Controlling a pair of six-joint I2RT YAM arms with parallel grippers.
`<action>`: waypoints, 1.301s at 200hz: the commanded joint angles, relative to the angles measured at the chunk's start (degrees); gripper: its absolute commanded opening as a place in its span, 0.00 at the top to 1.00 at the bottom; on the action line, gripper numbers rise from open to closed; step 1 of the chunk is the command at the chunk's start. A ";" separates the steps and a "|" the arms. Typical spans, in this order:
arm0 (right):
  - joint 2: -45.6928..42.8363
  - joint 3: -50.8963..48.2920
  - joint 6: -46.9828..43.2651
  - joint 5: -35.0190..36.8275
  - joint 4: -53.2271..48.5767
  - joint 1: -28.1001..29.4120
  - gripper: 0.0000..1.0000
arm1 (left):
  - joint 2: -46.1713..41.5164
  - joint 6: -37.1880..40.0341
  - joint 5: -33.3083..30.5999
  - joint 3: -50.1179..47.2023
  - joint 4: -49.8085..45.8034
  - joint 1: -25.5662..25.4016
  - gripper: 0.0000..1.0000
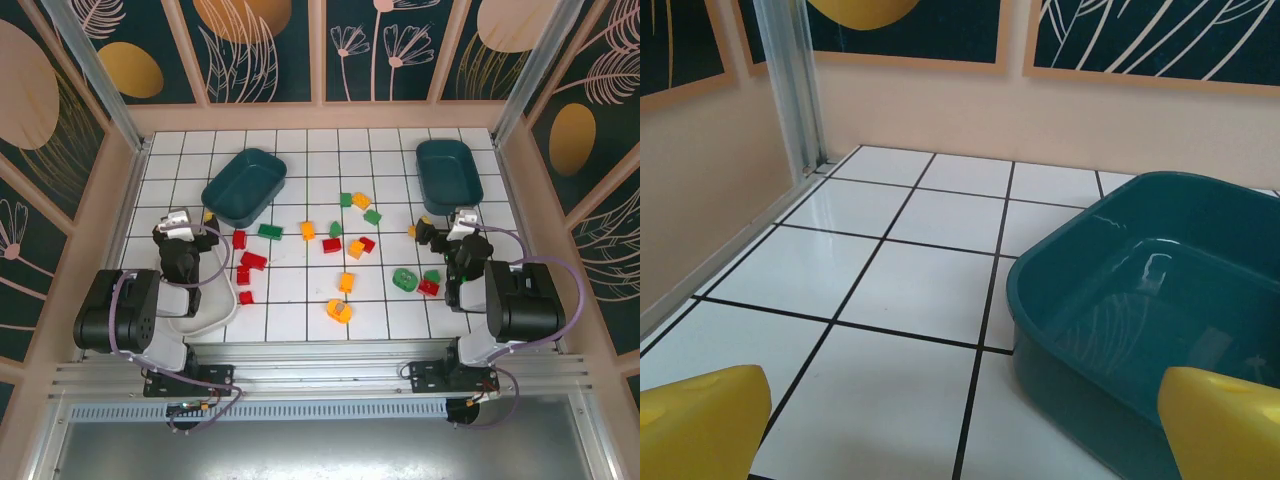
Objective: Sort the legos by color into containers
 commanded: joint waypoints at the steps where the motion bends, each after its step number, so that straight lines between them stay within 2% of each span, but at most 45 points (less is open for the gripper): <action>1: 0.07 0.28 -0.43 -0.28 2.25 -0.01 0.01 | -0.64 1.08 1.03 0.52 0.83 0.27 0.01; 221: 0.08 0.28 -0.34 -0.36 2.26 -0.15 0.01 | -0.97 0.86 -0.09 0.51 0.99 0.30 0.01; 234: 0.10 0.40 -0.29 -0.21 2.17 -0.15 0.01 | -4.62 -0.66 -4.33 1.88 -3.72 0.22 0.01; 260: -3.95 4.10 -0.49 8.39 -7.37 2.61 0.01 | -17.66 -2.67 -8.30 13.07 -33.89 0.22 0.01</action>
